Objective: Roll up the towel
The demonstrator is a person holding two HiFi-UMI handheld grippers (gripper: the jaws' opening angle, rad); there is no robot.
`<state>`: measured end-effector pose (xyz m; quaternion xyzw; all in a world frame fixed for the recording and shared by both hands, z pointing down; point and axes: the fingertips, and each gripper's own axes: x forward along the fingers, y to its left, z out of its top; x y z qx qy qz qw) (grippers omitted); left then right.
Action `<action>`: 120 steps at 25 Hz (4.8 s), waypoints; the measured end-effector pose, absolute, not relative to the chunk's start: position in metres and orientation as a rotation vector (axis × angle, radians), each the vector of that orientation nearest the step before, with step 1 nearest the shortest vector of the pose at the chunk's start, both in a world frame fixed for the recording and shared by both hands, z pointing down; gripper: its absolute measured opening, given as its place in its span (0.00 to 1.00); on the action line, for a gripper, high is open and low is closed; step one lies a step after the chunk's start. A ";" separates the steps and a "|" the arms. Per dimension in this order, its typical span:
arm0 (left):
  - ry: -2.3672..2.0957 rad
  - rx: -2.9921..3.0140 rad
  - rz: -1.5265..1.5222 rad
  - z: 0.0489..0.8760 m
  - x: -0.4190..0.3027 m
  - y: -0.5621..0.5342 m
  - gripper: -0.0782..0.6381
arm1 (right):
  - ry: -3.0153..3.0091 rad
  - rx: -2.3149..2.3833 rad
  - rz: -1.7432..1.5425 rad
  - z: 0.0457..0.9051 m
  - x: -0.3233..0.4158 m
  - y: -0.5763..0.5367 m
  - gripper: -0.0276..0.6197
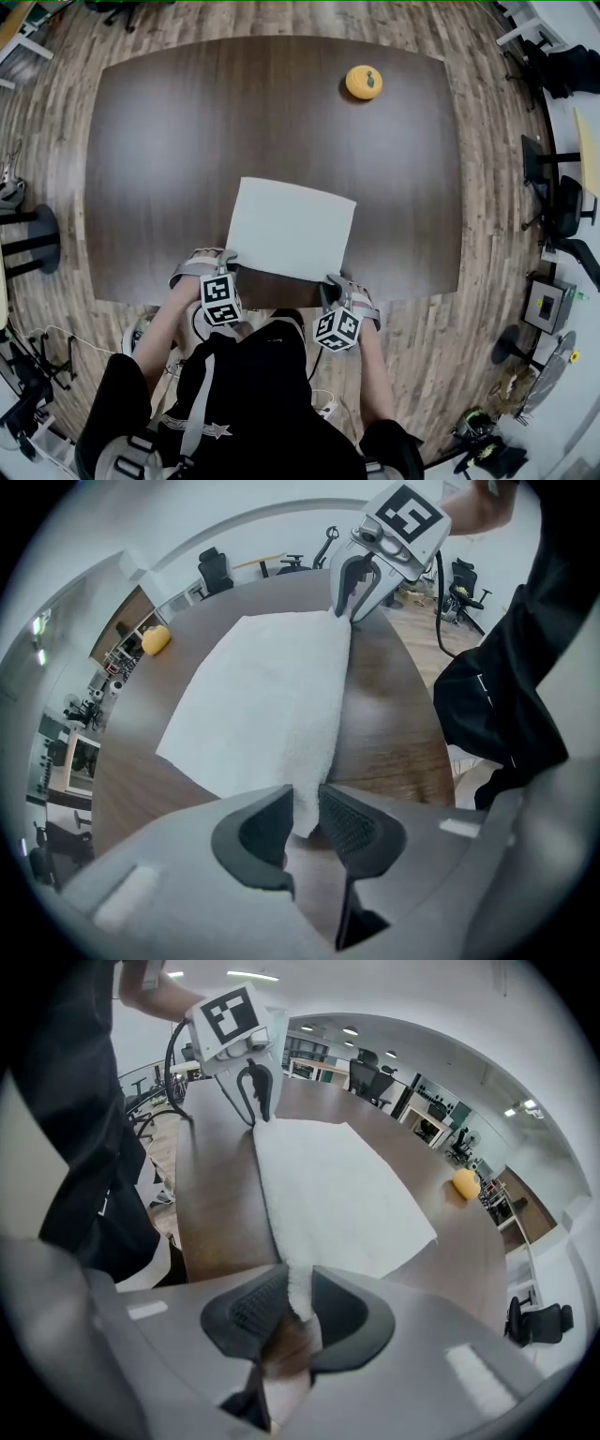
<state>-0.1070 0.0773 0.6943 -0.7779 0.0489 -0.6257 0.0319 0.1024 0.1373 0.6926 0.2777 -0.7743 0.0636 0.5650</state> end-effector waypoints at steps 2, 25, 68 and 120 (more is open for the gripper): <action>0.162 -2.392 -1.921 0.693 -0.108 0.077 0.23 | -1.817 0.652 0.142 0.693 0.102 0.137 0.17; 0.092 -2.349 -1.905 0.676 -0.121 0.139 0.16 | -1.796 0.621 0.149 0.680 0.091 0.204 0.09; 0.070 -2.370 -1.988 0.693 -0.106 0.067 0.16 | -1.851 0.591 0.280 0.690 0.103 0.130 0.09; 0.133 -2.431 -1.958 0.695 -0.100 0.089 0.27 | -1.850 0.612 0.182 0.693 0.094 0.148 0.20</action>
